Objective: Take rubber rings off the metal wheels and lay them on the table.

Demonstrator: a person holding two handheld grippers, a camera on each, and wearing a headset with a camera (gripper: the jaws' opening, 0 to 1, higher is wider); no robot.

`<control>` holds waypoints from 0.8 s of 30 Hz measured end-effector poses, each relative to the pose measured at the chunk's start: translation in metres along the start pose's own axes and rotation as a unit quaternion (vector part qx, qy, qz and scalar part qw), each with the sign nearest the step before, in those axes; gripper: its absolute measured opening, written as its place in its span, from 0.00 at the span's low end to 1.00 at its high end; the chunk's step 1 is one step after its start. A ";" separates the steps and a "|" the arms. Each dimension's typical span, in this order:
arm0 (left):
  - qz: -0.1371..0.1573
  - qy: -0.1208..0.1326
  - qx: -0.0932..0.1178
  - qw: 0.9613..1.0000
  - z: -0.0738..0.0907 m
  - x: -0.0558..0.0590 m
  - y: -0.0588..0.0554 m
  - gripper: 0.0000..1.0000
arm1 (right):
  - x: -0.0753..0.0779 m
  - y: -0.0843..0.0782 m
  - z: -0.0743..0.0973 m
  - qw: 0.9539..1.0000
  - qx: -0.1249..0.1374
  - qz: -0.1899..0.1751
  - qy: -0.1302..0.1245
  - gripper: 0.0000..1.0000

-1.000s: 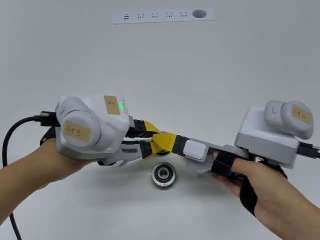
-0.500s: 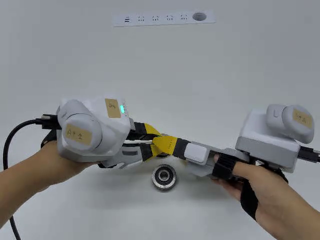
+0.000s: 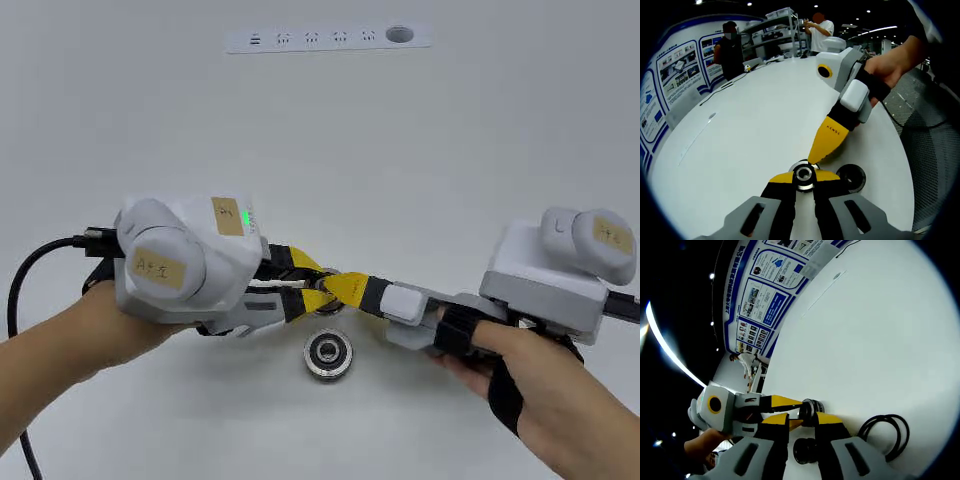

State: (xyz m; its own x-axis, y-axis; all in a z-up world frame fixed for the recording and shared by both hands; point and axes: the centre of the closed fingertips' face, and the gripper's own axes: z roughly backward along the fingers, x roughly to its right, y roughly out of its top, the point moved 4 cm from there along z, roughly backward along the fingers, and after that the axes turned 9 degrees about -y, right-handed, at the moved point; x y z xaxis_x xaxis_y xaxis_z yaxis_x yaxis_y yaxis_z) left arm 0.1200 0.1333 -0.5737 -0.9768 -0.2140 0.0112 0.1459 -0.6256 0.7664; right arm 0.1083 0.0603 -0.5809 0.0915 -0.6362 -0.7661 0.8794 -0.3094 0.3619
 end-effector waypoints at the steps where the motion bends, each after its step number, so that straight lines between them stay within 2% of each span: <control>1: 0.000 0.000 0.000 1.000 0.000 0.000 0.000 0.12 | 0.003 0.000 -0.001 1.000 -0.001 -0.001 -0.006 0.17; 6: 0.000 0.001 0.001 1.000 0.000 0.000 0.000 0.12 | 0.010 -0.001 -0.003 1.000 -0.006 0.011 -0.027 0.04; 13: -0.002 0.001 0.001 1.000 0.000 0.001 0.000 0.12 | 0.010 0.001 -0.002 0.999 -0.009 0.005 -0.031 0.02; 20: -0.004 0.001 -0.001 1.000 -0.001 0.002 0.001 0.12 | 0.010 0.002 -0.002 0.999 -0.013 0.009 -0.045 0.01; 24: -0.006 0.003 -0.003 1.000 -0.001 0.002 0.001 0.12 | 0.008 0.001 -0.001 0.999 -0.006 0.011 -0.048 0.01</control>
State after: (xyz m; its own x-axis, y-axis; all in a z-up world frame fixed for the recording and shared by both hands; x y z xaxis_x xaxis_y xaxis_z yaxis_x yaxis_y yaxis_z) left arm 0.1185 0.1317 -0.5733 -0.9774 -0.2113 -0.0012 0.1359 -0.6329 0.7623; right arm 0.1107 0.0557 -0.5868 0.0667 -0.7072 -0.7039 0.8831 -0.2865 0.3715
